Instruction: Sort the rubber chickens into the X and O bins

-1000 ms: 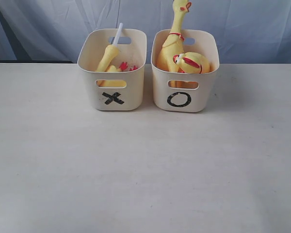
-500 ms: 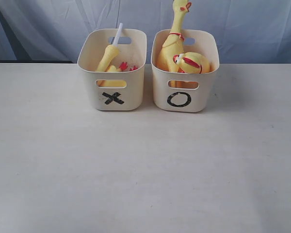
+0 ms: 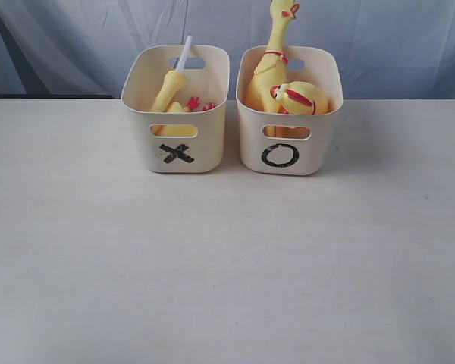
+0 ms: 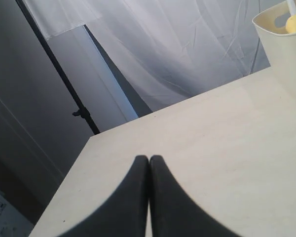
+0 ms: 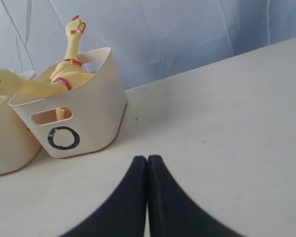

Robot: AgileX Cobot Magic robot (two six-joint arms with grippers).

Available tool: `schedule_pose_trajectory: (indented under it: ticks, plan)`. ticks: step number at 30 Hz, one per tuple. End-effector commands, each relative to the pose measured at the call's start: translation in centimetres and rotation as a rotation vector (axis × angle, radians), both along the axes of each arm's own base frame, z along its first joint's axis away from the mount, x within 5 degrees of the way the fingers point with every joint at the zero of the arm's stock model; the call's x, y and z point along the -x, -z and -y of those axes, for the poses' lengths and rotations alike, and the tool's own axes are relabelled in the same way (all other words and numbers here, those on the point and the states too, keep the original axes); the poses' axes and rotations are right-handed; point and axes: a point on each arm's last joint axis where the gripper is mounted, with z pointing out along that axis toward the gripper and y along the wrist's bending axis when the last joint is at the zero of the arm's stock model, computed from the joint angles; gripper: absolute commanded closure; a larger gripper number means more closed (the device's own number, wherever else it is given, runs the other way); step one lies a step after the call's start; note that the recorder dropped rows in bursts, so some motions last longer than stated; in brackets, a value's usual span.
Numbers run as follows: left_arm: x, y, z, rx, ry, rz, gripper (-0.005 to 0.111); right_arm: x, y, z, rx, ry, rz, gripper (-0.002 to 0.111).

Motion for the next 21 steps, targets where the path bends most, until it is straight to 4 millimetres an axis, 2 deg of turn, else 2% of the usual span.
schedule_pose_trajectory:
  ticks: [1,4,7,21]
  plan:
    - [0.04,0.46,0.06,0.155,-0.010,-0.019,0.107,0.04,0.06,0.02,0.173,-0.032,0.008,0.109]
    - [0.06,0.64,0.07,0.322,-0.026,-0.020,0.107,0.04,0.06,0.02,0.287,-0.054,0.012,0.109]
    - [0.06,0.64,0.07,0.408,-0.035,-0.010,0.107,0.04,0.06,0.02,0.328,-0.062,0.014,0.109]
    - [0.08,0.75,0.07,0.409,-0.038,-0.023,0.107,0.15,0.58,0.17,0.357,-0.061,-0.046,0.109]
